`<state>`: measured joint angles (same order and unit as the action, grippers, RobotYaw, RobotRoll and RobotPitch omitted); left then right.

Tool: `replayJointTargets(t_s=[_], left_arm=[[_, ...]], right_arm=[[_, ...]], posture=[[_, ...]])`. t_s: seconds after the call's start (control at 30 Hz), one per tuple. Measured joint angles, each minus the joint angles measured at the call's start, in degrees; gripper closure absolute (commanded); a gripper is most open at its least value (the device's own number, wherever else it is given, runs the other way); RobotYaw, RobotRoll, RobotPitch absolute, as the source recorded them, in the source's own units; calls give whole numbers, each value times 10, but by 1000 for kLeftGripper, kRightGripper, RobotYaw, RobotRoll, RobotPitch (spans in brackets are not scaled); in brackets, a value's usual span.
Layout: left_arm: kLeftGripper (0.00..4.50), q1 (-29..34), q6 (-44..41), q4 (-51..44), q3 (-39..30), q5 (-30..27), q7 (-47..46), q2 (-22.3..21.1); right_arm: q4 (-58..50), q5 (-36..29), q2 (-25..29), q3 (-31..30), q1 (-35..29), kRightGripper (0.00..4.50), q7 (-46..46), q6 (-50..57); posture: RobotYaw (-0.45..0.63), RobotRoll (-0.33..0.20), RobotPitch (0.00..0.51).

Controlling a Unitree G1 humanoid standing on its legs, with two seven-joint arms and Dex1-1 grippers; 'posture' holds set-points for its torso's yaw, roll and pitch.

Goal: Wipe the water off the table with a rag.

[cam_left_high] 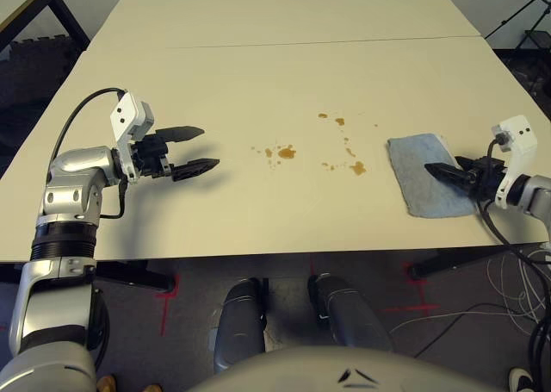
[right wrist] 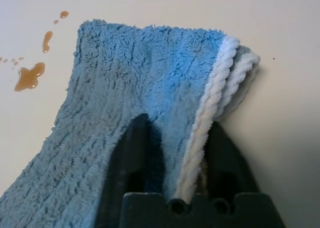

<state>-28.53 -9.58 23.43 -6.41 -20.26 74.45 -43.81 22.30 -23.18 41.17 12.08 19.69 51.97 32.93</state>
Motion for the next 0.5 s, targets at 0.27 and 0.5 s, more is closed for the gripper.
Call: replayJointTargets(t_s=[0.27, 0.5], left_arm=[[0, 0, 0, 0, 0, 0, -2, 0], [0, 0, 4, 1, 1, 2, -2, 0]], right_arm=[[-9, -12, -20, 25, 3, 4495, -14, 19], [-63, -32, -61, 52, 3, 4495, -93, 75]], posture=[[-161, 0, 178], [-168, 0, 174]])
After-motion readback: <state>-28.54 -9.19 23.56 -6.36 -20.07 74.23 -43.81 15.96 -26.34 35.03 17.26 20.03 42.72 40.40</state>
